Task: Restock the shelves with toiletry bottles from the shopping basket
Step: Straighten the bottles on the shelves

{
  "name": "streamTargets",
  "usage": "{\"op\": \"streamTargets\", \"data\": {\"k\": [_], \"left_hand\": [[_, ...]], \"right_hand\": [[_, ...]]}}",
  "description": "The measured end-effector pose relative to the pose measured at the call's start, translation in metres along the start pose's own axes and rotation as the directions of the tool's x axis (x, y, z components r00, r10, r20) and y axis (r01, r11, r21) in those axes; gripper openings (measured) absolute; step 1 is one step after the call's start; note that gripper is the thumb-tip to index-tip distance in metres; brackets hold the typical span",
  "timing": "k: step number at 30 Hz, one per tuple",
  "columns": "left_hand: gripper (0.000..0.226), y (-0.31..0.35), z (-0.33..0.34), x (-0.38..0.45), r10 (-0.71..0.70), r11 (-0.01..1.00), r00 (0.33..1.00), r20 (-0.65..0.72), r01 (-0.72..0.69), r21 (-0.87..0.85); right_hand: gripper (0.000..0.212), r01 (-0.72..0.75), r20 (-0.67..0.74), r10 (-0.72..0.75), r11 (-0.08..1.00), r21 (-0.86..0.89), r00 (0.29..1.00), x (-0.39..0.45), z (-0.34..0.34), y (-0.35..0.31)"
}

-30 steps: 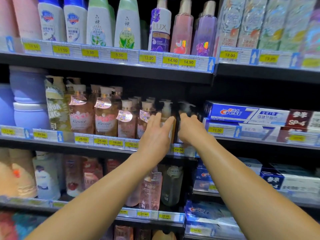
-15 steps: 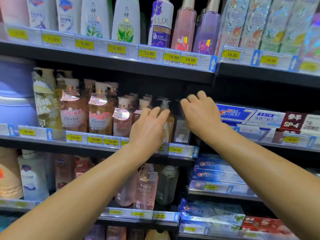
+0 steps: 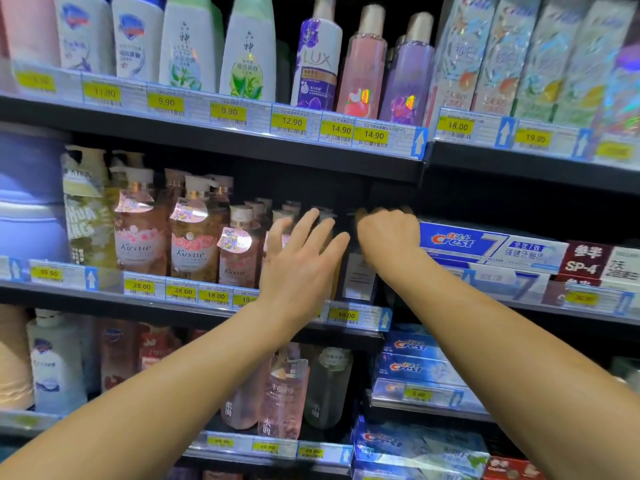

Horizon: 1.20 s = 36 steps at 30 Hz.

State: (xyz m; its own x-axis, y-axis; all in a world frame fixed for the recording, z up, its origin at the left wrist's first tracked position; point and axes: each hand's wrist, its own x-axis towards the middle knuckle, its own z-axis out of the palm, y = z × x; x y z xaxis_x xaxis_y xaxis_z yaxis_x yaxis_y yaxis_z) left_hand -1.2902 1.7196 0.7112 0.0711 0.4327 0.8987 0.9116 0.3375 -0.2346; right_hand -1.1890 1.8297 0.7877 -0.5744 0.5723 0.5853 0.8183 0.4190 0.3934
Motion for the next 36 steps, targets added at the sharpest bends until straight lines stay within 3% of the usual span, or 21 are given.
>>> {"op": "streamTargets", "data": {"k": [3, 8, 13, 19, 24, 28, 32, 36], "left_hand": [[0.05, -0.004, 0.003, 0.005, 0.0, 1.0, 0.998, 0.057, 0.0, -0.002], [0.063, -0.006, 0.01, 0.009, -0.06, 0.998, 0.972, 0.226, 0.055, 0.029], [0.058, -0.002, 0.013, 0.007, -0.056, 0.998, 0.975, 0.216, 0.052, 0.026], [0.048, -0.003, 0.014, 0.002, -0.09, 0.995, 0.969, 0.231, 0.096, -0.013], [0.05, -0.003, 0.014, 0.001, -0.121, 0.99, 0.965, 0.234, 0.135, -0.041], [0.046, -0.002, 0.015, 0.001, -0.138, 0.987, 0.968, 0.211, 0.152, -0.054], [0.045, 0.002, 0.015, 0.002, -0.165, 0.982, 0.965, 0.202, 0.18, -0.057], [0.046, 0.002, 0.015, 0.002, -0.163, 0.983, 0.963, 0.213, 0.176, -0.043]], "right_hand": [[0.035, -0.041, -0.066, 0.047, 0.996, 0.084, 0.997, 0.003, 0.002, 0.002], [0.04, -0.126, -0.111, 0.158, 0.959, 0.255, 0.981, 0.002, 0.008, -0.001], [0.032, -0.201, -0.032, 0.235, 0.888, 0.413, 0.972, 0.002, 0.011, -0.003], [0.022, -0.262, 0.033, 0.278, 0.849, 0.458, 0.96, 0.005, 0.006, -0.001], [0.047, -0.311, 0.083, 0.314, 0.802, 0.51, 0.946, 0.01, -0.001, 0.002], [0.01, -0.318, 0.098, 0.314, 0.793, 0.519, 0.944, 0.008, -0.006, 0.004], [0.027, -0.265, 0.095, 0.253, 0.814, 0.518, 0.963, 0.005, -0.012, 0.006], [0.027, -0.261, 0.071, 0.265, 0.803, 0.535, 0.962, 0.001, -0.015, 0.005]]}}
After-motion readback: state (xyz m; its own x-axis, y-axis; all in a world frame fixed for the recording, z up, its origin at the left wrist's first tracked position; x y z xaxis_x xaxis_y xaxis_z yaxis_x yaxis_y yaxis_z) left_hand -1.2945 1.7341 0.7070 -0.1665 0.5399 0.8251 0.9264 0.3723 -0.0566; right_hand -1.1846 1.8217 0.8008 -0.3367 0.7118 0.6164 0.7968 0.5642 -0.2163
